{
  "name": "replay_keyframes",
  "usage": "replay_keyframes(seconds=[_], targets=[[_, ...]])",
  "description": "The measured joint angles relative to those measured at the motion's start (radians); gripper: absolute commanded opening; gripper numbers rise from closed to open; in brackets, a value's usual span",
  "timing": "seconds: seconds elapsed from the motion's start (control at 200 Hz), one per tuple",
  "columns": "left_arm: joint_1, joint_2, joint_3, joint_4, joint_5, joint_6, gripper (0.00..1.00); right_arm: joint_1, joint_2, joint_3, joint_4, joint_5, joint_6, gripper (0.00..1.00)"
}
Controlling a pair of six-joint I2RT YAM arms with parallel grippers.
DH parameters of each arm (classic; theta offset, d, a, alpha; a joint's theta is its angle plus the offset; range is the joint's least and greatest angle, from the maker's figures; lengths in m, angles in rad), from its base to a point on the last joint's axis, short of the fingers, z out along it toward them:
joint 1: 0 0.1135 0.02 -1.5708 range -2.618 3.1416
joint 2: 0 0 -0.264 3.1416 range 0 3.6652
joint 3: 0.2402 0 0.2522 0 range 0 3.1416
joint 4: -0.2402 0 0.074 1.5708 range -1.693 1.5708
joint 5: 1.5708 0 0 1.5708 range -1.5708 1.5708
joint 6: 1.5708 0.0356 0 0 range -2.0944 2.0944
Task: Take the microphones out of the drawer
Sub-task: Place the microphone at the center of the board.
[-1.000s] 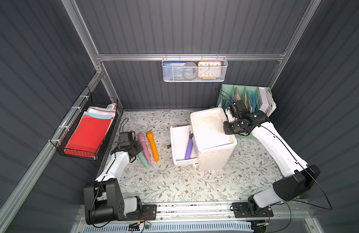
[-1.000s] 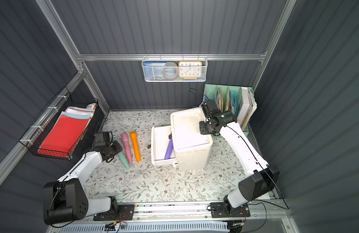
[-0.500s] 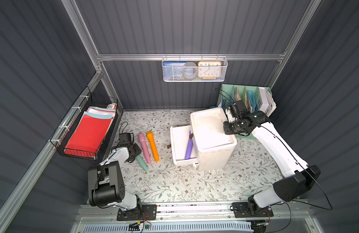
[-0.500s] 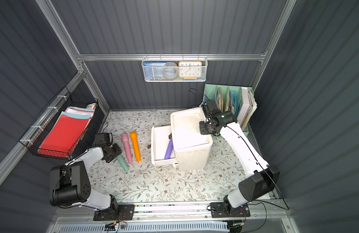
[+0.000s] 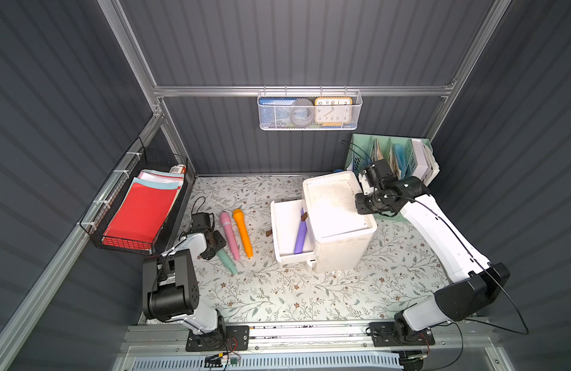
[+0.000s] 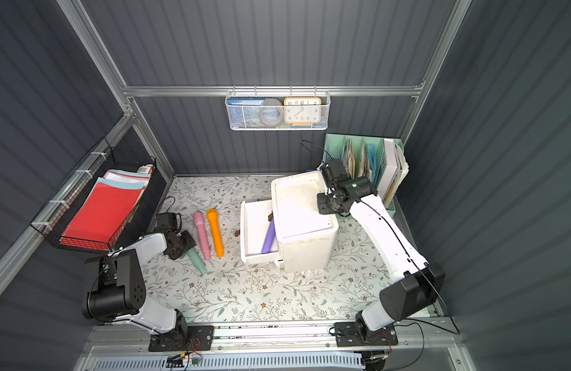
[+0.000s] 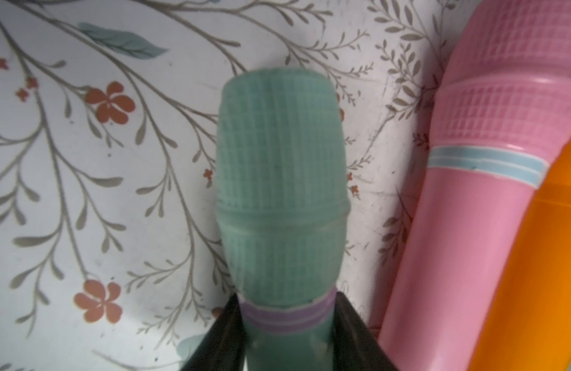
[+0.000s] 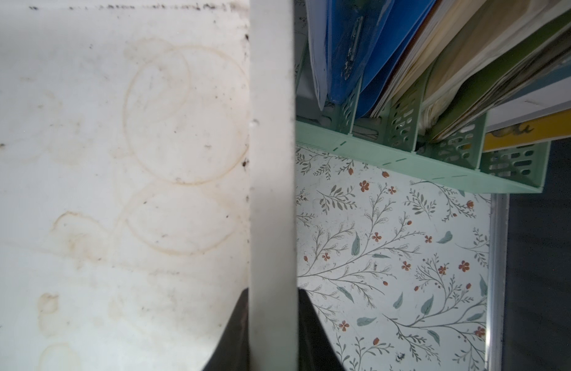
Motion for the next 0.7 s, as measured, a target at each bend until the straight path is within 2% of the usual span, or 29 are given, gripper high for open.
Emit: replay_keyframes(seconds=[0.15, 0.47, 0.7], targets=[[0.000, 0.000, 0.000, 0.000, 0.000, 0.000, 0.55, 0.000, 0.000, 0.000, 0.000, 0.000, 0.000, 0.00], [0.000, -0.005, 0.013, -0.026, 0.007, -0.004, 0.59, 0.000, 0.000, 0.000, 0.000, 0.000, -0.002, 0.00], [0.000, -0.089, 0.039, -0.058, 0.018, -0.010, 0.62, 0.000, 0.000, 0.000, 0.000, 0.001, -0.003, 0.00]])
